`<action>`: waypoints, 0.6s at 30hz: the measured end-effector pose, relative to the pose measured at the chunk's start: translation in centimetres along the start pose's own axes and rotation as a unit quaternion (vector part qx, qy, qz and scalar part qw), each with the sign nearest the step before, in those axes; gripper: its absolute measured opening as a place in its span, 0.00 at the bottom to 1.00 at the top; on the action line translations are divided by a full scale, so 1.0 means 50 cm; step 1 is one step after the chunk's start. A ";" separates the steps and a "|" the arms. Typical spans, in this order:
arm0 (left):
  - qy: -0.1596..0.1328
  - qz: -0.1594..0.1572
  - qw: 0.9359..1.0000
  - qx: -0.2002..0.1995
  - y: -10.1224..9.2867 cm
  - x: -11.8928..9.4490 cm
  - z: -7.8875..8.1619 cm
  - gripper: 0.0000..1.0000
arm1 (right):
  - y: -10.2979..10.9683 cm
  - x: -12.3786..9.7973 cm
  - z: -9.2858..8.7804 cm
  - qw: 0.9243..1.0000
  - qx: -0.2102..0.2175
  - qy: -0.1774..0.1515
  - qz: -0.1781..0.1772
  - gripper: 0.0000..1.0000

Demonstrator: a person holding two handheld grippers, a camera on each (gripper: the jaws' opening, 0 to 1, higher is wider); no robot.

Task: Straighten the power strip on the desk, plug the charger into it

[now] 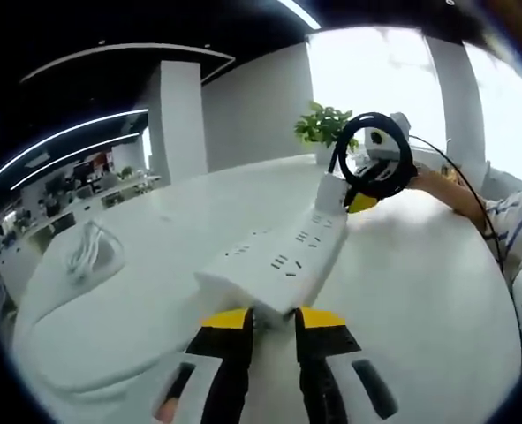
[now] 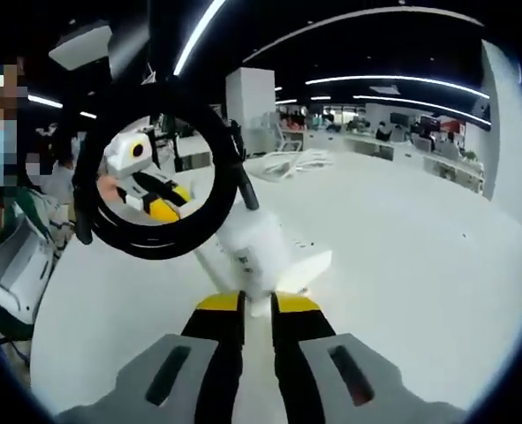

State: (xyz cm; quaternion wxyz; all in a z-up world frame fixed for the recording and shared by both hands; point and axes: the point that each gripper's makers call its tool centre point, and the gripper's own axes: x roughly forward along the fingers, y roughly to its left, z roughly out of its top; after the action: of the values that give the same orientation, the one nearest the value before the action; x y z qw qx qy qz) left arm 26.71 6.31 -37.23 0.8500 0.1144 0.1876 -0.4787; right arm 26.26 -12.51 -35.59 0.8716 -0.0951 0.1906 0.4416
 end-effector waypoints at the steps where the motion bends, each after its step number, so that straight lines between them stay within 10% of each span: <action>1: 0.000 -0.001 1.000 -0.001 0.000 0.000 0.000 0.18 | 0.001 0.001 0.001 1.000 -0.003 -0.001 0.001 0.12; 18: -0.002 0.005 1.000 -0.005 0.011 0.005 0.002 0.17 | -0.003 0.023 -0.008 1.000 -0.001 0.005 -0.018 0.18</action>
State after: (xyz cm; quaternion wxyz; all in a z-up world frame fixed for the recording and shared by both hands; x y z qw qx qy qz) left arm 27.30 6.37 -37.22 0.8537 0.1099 0.1874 -0.4734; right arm 26.92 -11.88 -36.43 0.8785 -0.1016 0.1929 0.4251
